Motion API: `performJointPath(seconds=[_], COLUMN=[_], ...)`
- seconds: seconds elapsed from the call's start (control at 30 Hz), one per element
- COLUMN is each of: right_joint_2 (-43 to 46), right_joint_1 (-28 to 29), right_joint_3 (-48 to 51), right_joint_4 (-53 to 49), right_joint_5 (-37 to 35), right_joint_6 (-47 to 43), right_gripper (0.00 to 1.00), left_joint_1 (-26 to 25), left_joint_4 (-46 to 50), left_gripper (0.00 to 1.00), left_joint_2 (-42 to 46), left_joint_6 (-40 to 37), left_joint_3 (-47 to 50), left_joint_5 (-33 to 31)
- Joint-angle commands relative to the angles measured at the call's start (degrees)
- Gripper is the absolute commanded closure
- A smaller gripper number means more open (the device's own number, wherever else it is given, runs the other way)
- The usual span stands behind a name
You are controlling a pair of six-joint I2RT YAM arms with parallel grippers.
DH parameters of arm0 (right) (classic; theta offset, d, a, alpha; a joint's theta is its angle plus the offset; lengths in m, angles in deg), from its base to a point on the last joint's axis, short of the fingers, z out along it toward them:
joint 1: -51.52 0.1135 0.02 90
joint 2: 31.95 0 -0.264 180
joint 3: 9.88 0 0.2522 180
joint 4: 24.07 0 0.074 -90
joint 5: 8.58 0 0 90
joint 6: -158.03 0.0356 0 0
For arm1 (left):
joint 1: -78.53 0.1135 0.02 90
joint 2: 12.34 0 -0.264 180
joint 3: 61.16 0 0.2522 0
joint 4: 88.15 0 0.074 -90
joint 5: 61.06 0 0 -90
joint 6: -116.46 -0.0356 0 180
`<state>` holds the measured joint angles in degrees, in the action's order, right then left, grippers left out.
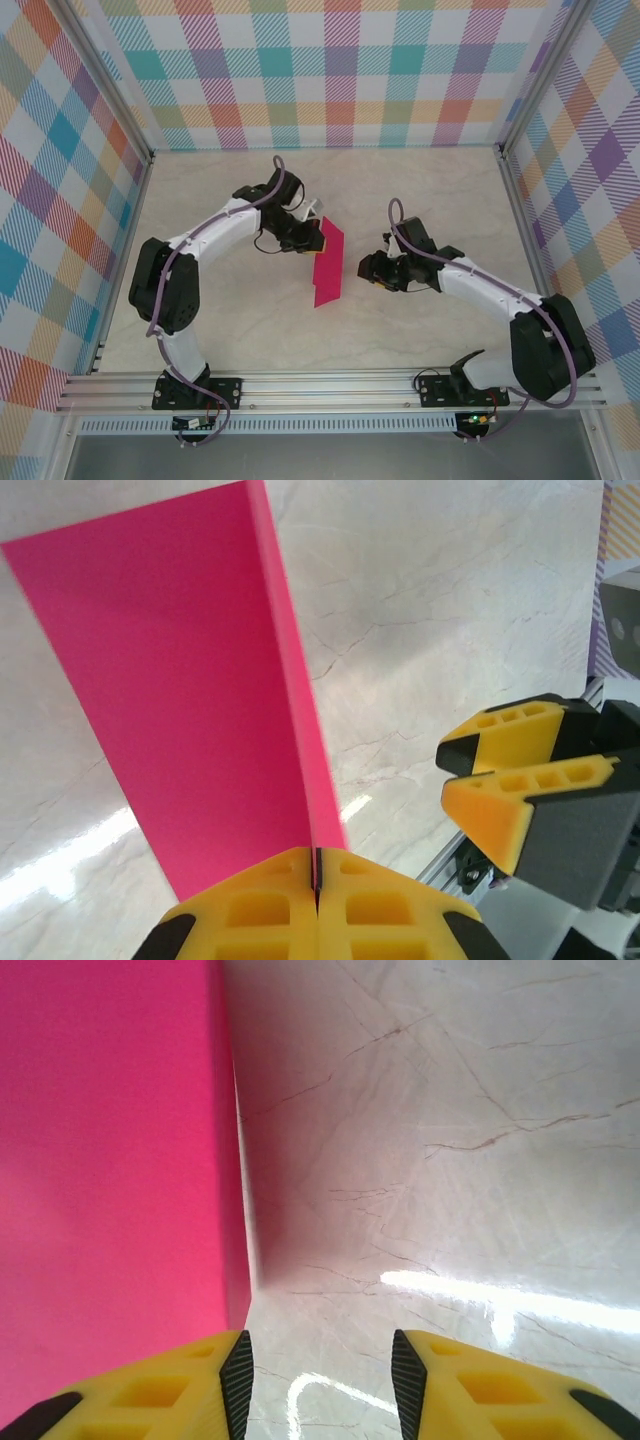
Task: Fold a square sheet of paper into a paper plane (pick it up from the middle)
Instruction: Fold the triangle a second time at the center of the table.
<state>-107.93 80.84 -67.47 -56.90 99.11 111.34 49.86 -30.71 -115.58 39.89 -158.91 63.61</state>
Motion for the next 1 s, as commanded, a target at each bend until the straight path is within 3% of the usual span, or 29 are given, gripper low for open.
performJointPath(seconds=[0.0,0.13,0.4,0.67,0.83,0.97], right_joint_2=[2.2,3.7,8.9,7.1,6.0,4.1], right_joint_1=[0.3,0.3,0.3,0.7,6.9,14.6], right_joint_3=[0.5,0.7,2.6,3.2,1.6,-0.4], right_joint_4=[-3.7,-4.1,-2.8,1.5,2.5,0.9], right_joint_5=[-2.9,-4.4,-7.1,-0.8,-5.5,-14.7], right_joint_6=[0.6,0.8,0.9,-0.7,-2.8,-3.6], right_gripper=[0.55,0.56,0.54,0.51,0.46,0.41], left_joint_1=[0.6,0.6,-1.8,-1.8,-1.7,-1.0], left_joint_4=[12.9,15.0,6.0,-4.2,-4.7,-5.7], left_gripper=[1.00,1.00,1.00,1.00,1.00,1.00], left_joint_2=[3.9,3.5,-0.3,-2.7,-3.3,-3.4], left_joint_6=[-6.4,-7.1,-2.9,2.1,2.3,3.7], left_joint_3=[-6.5,-8.7,-1.1,7.5,9.1,9.8], left_joint_5=[-4.5,-5.0,-3.3,-2.0,-3.8,-4.6])
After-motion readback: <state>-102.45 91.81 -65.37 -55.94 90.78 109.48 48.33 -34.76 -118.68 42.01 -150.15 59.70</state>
